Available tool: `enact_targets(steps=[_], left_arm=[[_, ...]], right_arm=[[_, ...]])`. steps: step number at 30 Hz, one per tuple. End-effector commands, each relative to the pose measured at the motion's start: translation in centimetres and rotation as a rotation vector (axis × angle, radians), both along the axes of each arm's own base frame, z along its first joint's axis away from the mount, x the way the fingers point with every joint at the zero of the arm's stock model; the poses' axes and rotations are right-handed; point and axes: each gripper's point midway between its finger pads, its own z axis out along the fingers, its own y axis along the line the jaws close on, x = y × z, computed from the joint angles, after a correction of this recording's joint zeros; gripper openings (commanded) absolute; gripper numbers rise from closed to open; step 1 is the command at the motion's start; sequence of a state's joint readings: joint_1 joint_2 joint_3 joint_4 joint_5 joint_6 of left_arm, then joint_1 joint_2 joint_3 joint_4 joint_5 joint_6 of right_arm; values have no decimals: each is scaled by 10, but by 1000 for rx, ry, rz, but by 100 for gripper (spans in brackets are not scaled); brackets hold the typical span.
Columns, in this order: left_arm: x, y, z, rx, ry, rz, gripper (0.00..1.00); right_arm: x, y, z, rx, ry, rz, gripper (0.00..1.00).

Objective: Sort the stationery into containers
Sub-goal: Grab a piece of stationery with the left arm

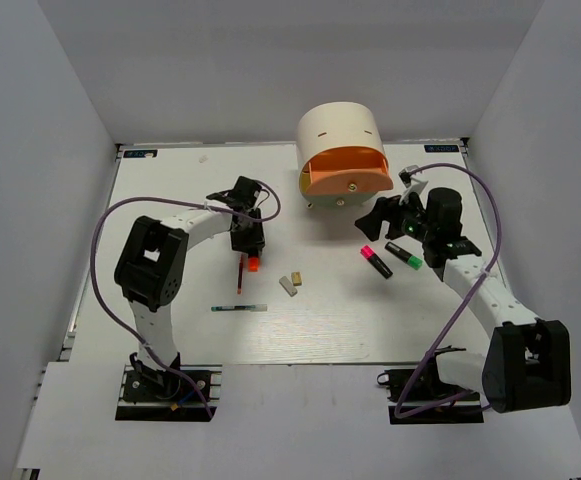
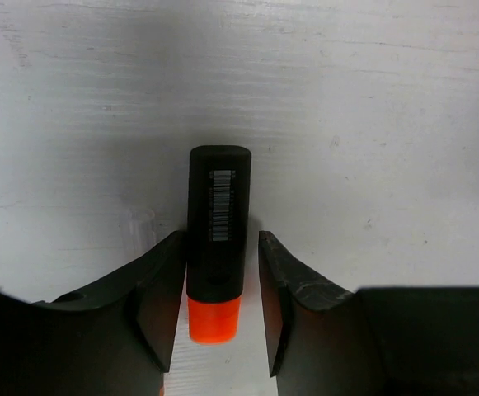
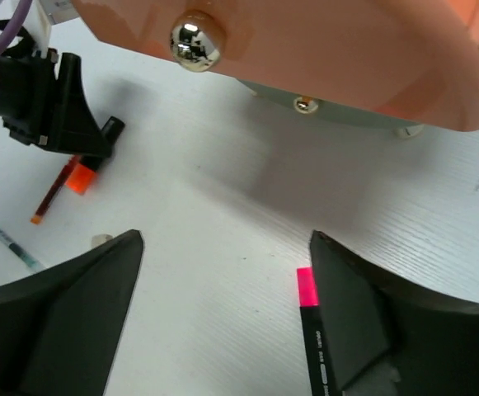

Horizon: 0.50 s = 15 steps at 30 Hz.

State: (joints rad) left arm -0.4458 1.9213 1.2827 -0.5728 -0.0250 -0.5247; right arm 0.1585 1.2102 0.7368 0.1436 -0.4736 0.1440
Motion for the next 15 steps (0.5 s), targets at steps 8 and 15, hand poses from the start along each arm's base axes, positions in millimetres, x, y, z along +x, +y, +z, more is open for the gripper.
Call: enact_targets(steps=[8,15], left_arm=[[-7,3,-13,122,27,5,22],[15,-34,71,-45,-213,-114,12]], right_arm=[[7,-19,19,-103,-118,-21,90],[-3,-7,32,-64,-157,74,33]])
